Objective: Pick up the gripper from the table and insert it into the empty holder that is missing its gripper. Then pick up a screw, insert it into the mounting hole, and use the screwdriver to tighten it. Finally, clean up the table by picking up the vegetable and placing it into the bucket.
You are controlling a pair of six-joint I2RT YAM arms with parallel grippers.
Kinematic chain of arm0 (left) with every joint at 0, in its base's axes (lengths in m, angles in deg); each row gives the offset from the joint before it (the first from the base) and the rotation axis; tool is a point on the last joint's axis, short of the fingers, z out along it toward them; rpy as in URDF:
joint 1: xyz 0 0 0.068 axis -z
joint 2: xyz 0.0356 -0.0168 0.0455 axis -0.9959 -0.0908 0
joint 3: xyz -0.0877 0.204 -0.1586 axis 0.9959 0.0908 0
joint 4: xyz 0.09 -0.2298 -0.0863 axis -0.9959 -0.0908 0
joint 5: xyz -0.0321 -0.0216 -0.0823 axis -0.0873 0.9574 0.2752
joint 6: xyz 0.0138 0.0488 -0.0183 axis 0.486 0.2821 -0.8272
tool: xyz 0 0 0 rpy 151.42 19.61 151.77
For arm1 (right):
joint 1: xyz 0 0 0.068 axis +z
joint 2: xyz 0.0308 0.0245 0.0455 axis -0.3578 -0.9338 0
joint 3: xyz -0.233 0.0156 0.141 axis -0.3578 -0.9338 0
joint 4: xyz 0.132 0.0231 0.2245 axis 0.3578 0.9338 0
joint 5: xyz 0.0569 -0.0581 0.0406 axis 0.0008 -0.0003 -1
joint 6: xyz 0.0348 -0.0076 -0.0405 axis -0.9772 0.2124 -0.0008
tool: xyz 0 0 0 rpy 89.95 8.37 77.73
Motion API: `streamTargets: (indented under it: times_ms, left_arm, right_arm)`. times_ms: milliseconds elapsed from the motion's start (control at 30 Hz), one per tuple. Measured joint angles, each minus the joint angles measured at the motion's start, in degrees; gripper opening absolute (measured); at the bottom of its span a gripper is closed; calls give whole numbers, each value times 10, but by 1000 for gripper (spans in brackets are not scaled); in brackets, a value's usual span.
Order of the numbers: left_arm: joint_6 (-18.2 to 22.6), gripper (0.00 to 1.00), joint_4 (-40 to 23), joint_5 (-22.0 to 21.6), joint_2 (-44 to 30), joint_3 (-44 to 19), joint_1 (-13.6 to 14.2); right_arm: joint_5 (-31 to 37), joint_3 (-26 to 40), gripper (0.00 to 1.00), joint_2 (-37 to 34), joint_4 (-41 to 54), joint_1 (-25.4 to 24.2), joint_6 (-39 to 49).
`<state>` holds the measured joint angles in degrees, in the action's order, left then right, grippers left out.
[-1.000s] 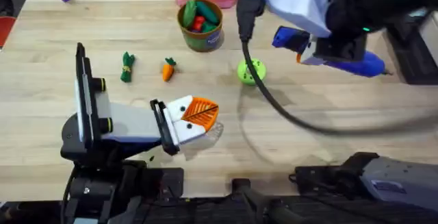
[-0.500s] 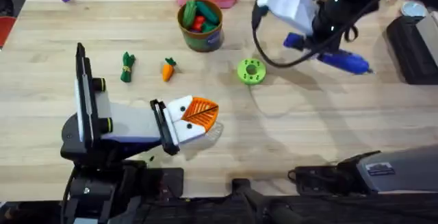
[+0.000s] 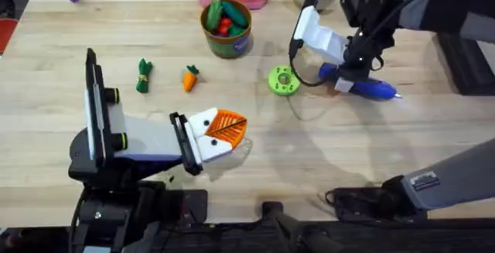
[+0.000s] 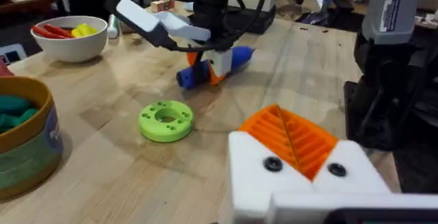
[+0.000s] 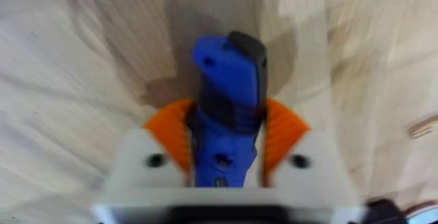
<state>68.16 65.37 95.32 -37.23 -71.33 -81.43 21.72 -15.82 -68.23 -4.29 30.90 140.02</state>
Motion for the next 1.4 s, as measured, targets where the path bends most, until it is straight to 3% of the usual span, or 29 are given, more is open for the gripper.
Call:
streamTargets:
  times_ms: [133,200,400,433,500,533,567,767,867,933,1133,1333,1367,1400]
  left_arm:
    - [0,6,0,0,0,0,0]
    - [0,6,0,0,0,0,0]
    - [1,36,0,0,0,0,0]
    - [2,511,0,0,0,0,0]
    - [2,842,0,0,0,0,0]
    - [0,943,0,0,0,0,0]
    - [0,974,0,0,0,0,0]
    - [-2,985,23,-24,0,2,0]
    - [-18,985,63,-66,0,3,0]
    - [-25,985,54,-98,0,-2,-2]
    - [-6,985,-111,-215,-17,-104,-27]
    - [47,985,-306,-339,-137,-312,-40]
    - [62,985,-408,-394,-253,-444,-40]
    - [64,985,-430,-402,-280,-470,-40]
  right_arm:
    - [0,0,929,8,-12,0,-1]
    - [-2,0,987,16,-20,0,-17]
    - [-16,1,992,99,-12,6,-102]
    - [-20,7,992,171,1,17,-171]
    - [-23,12,992,219,0,25,-231]
    - [-25,13,992,238,-1,29,-258]
    - [-30,15,992,258,-1,32,-291]
    - [-57,17,994,344,5,50,-499]
    - [-67,17,994,382,6,56,-584]
    - [-69,17,994,405,6,56,-617]
    - [-71,17,994,460,8,56,-663]
    - [-71,17,994,472,49,56,-675]
    - [-71,17,994,472,81,56,-677]
    - [-71,17,993,472,86,56,-677]
